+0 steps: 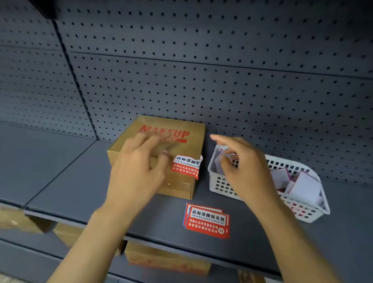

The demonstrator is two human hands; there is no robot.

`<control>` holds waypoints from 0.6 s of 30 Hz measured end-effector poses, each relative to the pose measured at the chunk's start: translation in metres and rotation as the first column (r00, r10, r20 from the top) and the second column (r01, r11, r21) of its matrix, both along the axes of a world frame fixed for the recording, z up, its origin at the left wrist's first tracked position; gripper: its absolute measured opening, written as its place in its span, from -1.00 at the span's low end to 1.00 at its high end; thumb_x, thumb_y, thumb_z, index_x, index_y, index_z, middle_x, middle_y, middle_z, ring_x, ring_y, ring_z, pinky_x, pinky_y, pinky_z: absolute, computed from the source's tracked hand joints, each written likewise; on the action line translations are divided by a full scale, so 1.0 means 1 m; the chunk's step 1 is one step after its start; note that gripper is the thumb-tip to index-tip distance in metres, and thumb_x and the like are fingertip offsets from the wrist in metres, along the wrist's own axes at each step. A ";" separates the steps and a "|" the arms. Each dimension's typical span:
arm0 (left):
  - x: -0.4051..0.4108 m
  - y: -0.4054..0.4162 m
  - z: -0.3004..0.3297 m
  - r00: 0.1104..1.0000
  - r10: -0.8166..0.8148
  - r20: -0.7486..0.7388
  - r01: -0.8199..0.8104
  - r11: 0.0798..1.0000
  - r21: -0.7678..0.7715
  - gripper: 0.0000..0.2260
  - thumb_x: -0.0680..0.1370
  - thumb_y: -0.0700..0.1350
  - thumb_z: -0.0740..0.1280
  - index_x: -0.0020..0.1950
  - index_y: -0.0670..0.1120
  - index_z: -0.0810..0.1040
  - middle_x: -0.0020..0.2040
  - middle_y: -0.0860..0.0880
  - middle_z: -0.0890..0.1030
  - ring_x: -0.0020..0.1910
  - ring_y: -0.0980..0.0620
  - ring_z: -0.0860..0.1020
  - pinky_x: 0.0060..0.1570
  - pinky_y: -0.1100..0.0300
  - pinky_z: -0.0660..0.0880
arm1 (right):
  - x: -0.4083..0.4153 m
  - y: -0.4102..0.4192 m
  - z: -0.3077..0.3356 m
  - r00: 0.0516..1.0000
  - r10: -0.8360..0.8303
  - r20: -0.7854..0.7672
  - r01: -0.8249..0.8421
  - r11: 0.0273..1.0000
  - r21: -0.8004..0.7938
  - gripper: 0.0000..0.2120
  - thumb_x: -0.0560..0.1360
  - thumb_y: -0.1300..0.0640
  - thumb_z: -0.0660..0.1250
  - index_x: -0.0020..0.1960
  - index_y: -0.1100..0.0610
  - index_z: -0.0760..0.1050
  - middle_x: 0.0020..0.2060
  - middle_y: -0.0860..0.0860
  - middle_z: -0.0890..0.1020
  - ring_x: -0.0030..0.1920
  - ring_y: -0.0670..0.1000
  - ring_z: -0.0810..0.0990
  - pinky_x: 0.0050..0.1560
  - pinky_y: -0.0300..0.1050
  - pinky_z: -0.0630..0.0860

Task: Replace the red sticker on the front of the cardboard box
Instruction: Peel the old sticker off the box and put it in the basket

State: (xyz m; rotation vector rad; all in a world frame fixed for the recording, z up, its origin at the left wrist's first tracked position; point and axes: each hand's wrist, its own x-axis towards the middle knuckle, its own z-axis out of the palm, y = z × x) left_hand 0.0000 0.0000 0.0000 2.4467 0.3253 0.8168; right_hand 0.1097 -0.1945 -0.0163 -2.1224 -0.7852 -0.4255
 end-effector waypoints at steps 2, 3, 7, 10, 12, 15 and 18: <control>0.011 0.004 -0.001 1.000 -0.023 0.009 0.023 0.999 0.030 -0.68 0.59 -0.10 0.28 0.33 0.06 0.56 0.24 0.08 0.56 0.31 0.05 0.44 0.12 0.21 0.38 | 0.009 0.006 -0.004 1.000 -0.003 -0.013 0.002 0.997 -0.073 -0.50 0.51 0.33 0.34 0.35 -0.10 0.53 0.05 -0.05 0.64 0.00 -0.04 0.63 0.01 0.01 0.65; 0.016 0.007 -0.005 0.999 -0.036 0.005 0.036 0.999 0.034 -0.70 0.60 -0.09 0.28 0.33 0.05 0.57 0.24 0.07 0.57 0.31 0.04 0.44 0.17 0.18 0.41 | 0.014 0.009 -0.009 1.000 0.004 -0.017 -0.005 0.995 -0.104 -0.50 0.51 0.32 0.35 0.35 -0.10 0.53 0.04 -0.04 0.64 -0.01 -0.02 0.63 -0.01 0.04 0.65; 0.031 0.011 -0.014 0.995 -0.057 -0.081 0.064 0.994 0.093 -0.71 0.62 0.05 0.20 0.30 0.12 0.57 0.23 0.11 0.59 0.30 0.01 0.46 0.26 -0.08 0.44 | 0.023 0.015 -0.020 0.998 0.053 -0.046 -0.058 0.990 -0.131 -0.59 0.48 0.23 0.45 0.27 -0.07 0.60 0.04 -0.07 0.65 -0.04 -0.05 0.62 0.00 -0.06 0.61; 0.033 0.014 -0.021 0.983 0.009 -0.181 0.026 0.982 0.188 -0.68 0.61 0.13 0.11 0.29 0.21 0.54 0.21 0.17 0.57 0.27 0.02 0.48 0.35 -0.18 0.32 | 0.026 0.014 -0.024 0.994 0.099 -0.050 -0.104 0.987 -0.122 -0.69 0.46 0.14 0.50 0.20 -0.02 0.67 0.07 -0.09 0.66 -0.10 -0.16 0.58 -0.04 -0.29 0.50; 0.032 0.016 -0.025 0.981 0.020 -0.195 0.022 0.977 0.213 -0.67 0.60 0.18 0.10 0.28 0.23 0.54 0.22 0.21 0.57 0.26 0.04 0.51 0.38 -0.17 0.28 | 0.028 0.015 -0.026 0.994 0.104 -0.024 -0.107 0.986 -0.124 -0.73 0.45 0.11 0.50 0.15 -0.02 0.70 0.08 -0.09 0.68 -0.06 -0.14 0.60 -0.03 -0.25 0.52; 0.032 0.016 -0.023 0.971 0.007 -0.239 0.044 0.977 0.208 -0.58 0.56 0.31 0.04 0.27 0.25 0.55 0.26 0.23 0.54 0.29 0.07 0.49 0.41 -0.19 0.22 | 0.030 0.014 -0.022 0.992 0.073 0.098 -0.058 0.987 -0.147 -0.78 0.45 0.06 0.50 0.09 -0.05 0.72 0.05 -0.14 0.70 -0.04 -0.07 0.67 -0.10 -0.01 0.63; 0.033 0.017 -0.016 0.954 -0.043 -0.297 0.093 0.984 0.154 -0.43 0.49 0.42 -0.05 0.30 0.25 0.53 0.28 0.23 0.51 0.36 0.09 0.43 0.45 -0.17 0.15 | 0.029 0.014 -0.018 0.978 0.113 0.178 -0.079 0.979 -0.186 -0.75 0.44 0.06 0.50 0.12 -0.07 0.70 0.05 -0.15 0.70 -0.10 -0.07 0.69 -0.21 0.00 0.64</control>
